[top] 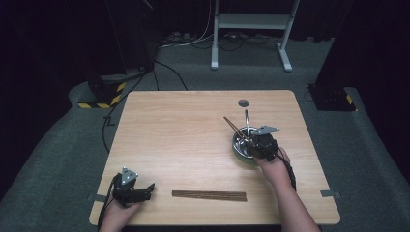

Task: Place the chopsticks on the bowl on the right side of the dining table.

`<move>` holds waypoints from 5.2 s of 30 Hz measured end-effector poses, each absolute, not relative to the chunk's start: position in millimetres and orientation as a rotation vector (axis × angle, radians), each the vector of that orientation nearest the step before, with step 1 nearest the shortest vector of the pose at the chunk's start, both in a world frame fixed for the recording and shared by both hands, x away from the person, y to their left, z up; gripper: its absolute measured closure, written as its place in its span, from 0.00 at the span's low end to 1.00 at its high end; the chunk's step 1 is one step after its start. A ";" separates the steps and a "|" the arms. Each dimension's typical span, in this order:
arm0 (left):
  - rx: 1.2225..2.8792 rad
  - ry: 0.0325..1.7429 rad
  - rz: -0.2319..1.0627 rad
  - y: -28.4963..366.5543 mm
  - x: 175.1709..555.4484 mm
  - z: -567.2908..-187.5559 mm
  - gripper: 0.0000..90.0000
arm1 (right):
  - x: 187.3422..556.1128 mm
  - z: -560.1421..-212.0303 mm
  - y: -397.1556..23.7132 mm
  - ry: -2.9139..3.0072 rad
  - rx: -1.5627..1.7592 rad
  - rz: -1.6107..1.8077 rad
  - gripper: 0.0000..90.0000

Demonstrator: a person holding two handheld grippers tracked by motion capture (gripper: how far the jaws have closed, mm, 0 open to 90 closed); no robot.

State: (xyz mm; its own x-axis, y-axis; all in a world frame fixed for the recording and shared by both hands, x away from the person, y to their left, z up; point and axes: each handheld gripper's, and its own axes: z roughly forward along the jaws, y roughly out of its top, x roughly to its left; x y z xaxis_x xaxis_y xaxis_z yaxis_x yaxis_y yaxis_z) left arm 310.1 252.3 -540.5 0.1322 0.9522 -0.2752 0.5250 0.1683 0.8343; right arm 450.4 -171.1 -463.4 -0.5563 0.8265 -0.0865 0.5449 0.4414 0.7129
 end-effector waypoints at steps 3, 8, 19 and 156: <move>1.477 1.521 0.580 252.0 310.2 -540.5 0.07 | 452.1 -465.3 -169.8 2.277 1.157 0.884 0.75; 1.477 1.521 0.580 252.0 310.2 -540.5 0.07 | 453.7 -466.9 -169.3 2.295 1.146 0.878 0.85; 1.476 1.521 0.583 251.8 310.1 -540.5 0.08 | 442.9 -465.9 -179.5 2.336 1.106 0.910 0.85; 1.572 1.266 0.510 98.7 415.2 -496.6 0.41 | 425.6 -483.5 -258.5 1.993 1.310 0.862 0.90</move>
State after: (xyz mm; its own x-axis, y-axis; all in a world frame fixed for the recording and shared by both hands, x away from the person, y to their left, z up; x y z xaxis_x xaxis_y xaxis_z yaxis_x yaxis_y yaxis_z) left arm 415.2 98.7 -496.6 0.3599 0.8975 -0.2548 0.4700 0.0615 0.8805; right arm 425.6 -258.5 -483.5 -0.3363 0.9332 -0.1269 0.5464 0.3031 0.7808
